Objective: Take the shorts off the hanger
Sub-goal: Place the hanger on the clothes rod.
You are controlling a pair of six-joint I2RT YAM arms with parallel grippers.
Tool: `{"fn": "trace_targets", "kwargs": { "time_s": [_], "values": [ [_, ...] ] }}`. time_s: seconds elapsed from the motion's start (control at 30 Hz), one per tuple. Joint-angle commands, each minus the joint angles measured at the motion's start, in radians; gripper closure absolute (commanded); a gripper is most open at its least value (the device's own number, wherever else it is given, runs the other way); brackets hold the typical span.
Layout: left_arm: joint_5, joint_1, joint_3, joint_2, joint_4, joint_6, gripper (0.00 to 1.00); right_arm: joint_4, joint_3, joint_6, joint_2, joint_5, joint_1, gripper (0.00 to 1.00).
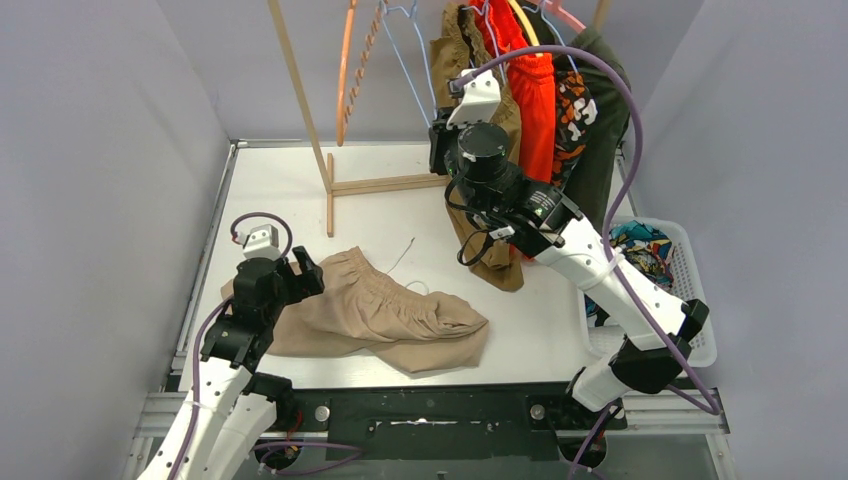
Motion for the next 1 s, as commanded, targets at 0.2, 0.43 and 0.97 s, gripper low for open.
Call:
{"fn": "trace_targets", "kwargs": {
  "time_s": [0.2, 0.43, 0.97],
  "values": [
    [-0.001, 0.009, 0.006, -0.004, 0.052, -0.013, 0.18, -0.161, 0.355, -0.029, 0.192, 0.069, -0.037, 1.0],
    [0.012, 0.014, 0.004, 0.011, 0.058, -0.012, 0.18, -0.251, 0.504, -0.031, 0.313, 0.099, -0.057, 1.0],
    [0.04, 0.044, 0.006, 0.037, 0.064, -0.006, 0.18, -0.281, 0.508, 0.017, 0.396, -0.043, -0.134, 1.0]
  ]
}}
